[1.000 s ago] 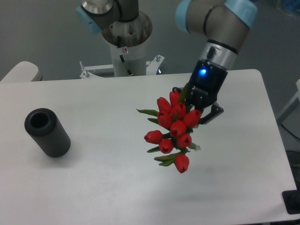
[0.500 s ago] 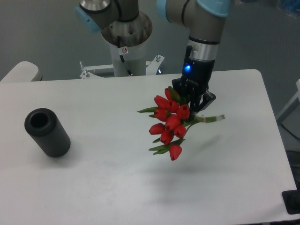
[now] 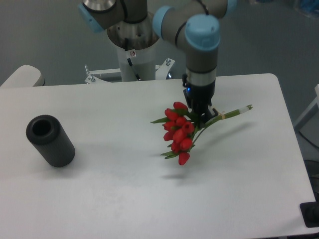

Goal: Place the flowers on the table
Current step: 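Lower the tulip bouquet flat onto the white table, then open the gripper to release the tulip stems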

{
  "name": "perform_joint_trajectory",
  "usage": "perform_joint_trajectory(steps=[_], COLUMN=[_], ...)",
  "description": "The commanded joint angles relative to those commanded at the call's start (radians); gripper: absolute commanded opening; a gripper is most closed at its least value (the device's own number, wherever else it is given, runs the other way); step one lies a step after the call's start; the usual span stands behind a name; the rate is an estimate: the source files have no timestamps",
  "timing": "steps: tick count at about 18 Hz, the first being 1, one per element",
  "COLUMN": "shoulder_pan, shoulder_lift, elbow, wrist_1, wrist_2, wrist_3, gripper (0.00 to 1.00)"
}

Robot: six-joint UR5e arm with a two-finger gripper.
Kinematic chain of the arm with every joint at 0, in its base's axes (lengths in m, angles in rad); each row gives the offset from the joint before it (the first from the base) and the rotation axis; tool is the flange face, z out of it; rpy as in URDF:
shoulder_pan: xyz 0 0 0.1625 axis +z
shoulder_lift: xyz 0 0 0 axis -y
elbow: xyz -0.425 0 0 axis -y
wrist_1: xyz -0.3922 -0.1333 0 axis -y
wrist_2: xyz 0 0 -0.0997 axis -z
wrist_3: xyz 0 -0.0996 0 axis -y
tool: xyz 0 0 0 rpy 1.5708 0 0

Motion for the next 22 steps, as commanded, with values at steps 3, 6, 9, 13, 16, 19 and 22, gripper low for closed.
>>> perform_joint_trajectory(steps=[3, 6, 9, 13, 16, 19, 22], shoulder_pan=[0.003, 0.006, 0.005, 0.005, 0.005, 0.006, 0.002], shoulder_lift=[-0.055, -0.086, -0.098, -0.101, -0.112, -0.114, -0.118], elbow=[0.02, 0.026, 0.026, 0.061, 0.101, 0.146, 0.216], wrist_1=[0.002, 0.002, 0.002, 0.005, 0.003, 0.0, -0.009], wrist_2=[0.006, 0.006, 0.006, 0.003, 0.002, -0.001, -0.023], wrist_3=[0.014, 0.016, 0.016, 0.012, 0.014, 0.008, 0.002], gripper=[0.3, 0.3, 0.31, 0.85, 1.0, 1.0, 1.0])
